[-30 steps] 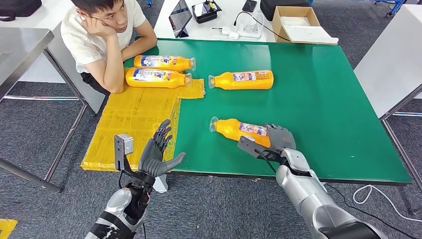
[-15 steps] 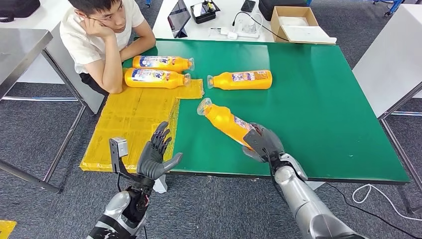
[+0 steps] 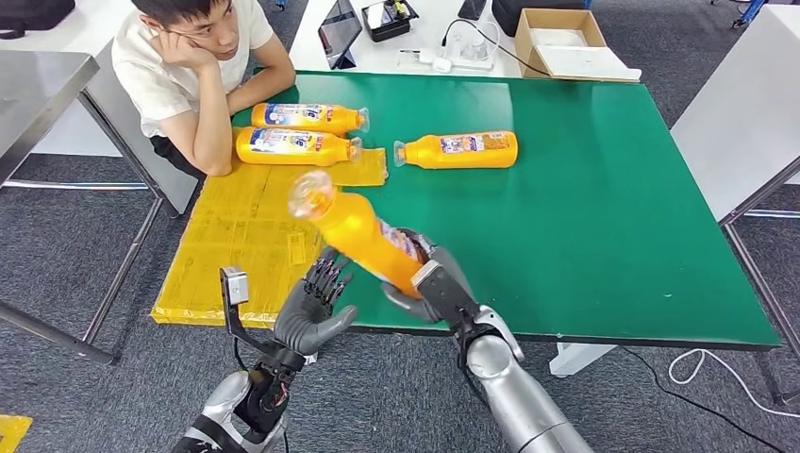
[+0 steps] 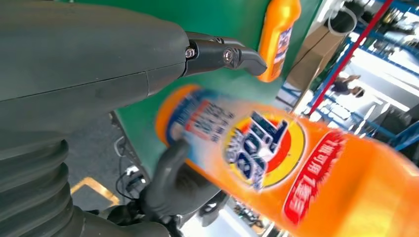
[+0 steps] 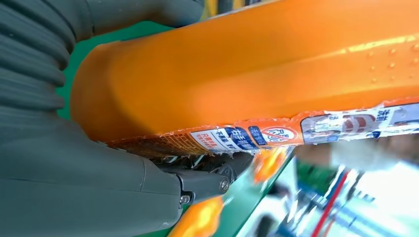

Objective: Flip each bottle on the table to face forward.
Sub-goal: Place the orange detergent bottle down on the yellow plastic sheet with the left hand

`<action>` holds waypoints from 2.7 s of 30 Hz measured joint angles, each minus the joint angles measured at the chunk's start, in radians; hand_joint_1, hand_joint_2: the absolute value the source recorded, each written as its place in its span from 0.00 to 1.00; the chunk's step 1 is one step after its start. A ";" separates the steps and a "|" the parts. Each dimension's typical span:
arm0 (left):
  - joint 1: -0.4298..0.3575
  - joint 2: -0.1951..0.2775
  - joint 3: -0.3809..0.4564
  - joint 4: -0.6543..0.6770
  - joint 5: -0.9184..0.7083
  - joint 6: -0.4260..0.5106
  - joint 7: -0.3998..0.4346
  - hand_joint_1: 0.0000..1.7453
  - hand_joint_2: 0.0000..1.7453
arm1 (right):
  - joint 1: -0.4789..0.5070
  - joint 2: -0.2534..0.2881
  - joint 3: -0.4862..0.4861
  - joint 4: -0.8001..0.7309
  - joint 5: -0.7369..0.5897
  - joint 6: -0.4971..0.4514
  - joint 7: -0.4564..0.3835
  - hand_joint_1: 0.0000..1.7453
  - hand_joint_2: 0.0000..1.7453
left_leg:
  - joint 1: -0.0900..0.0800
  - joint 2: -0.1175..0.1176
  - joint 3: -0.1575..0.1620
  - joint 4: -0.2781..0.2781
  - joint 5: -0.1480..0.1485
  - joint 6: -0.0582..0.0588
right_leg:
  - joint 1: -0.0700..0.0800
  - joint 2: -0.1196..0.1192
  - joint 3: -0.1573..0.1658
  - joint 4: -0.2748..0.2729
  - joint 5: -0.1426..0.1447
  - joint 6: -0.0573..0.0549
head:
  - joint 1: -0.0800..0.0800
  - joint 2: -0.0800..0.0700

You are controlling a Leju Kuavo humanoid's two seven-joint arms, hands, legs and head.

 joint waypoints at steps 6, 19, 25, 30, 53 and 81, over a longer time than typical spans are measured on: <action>-0.016 0.005 -0.022 0.000 -0.002 0.002 -0.001 0.00 1.00 | 0.009 0.009 0.080 0.000 -0.001 0.004 -0.021 1.00 1.00 | 0.000 0.000 0.000 0.000 0.000 0.000 | 0.000 0.000 0.000 0.000 0.000 0.000 | 0.000 0.000; -0.029 -0.017 -0.026 -0.049 -0.058 0.120 -0.069 0.00 1.00 | 0.017 0.017 0.176 0.023 0.021 -0.005 -0.031 1.00 1.00 | 0.000 0.000 -0.001 0.000 0.000 0.000 | 0.000 0.000 -0.001 0.000 0.000 0.000 | 0.000 0.000; -0.017 -0.023 -0.024 -0.068 -0.005 0.124 -0.067 0.00 1.00 | 0.012 0.022 0.188 0.046 0.018 -0.014 -0.026 1.00 1.00 | 0.000 0.000 -0.001 0.000 0.000 0.000 | 0.000 0.000 -0.001 0.000 0.000 0.000 | 0.000 0.000; -0.013 -0.025 -0.020 -0.069 0.004 0.128 -0.070 0.74 1.00 | 0.004 0.026 0.194 0.067 0.016 -0.017 -0.025 1.00 1.00 | 0.000 0.000 -0.001 0.000 0.000 0.000 | 0.000 0.000 -0.001 0.000 0.000 0.000 | 0.000 0.000; -0.024 -0.031 0.056 -0.069 0.180 0.157 -0.027 1.00 1.00 | 0.013 0.033 0.247 0.125 0.101 -0.137 -0.022 0.00 0.00 | 0.000 0.000 -0.001 0.000 0.000 0.000 | 0.000 0.000 -0.001 0.000 0.000 0.000 | 0.000 0.000; -0.181 0.018 0.119 0.107 -1.175 0.756 -0.026 0.98 1.00 | 0.120 -0.031 0.255 -0.115 0.266 -0.231 0.050 0.00 1.00 | 0.000 0.000 -0.002 0.000 0.001 0.000 | 0.000 0.000 -0.001 0.000 0.000 0.000 | 0.000 0.000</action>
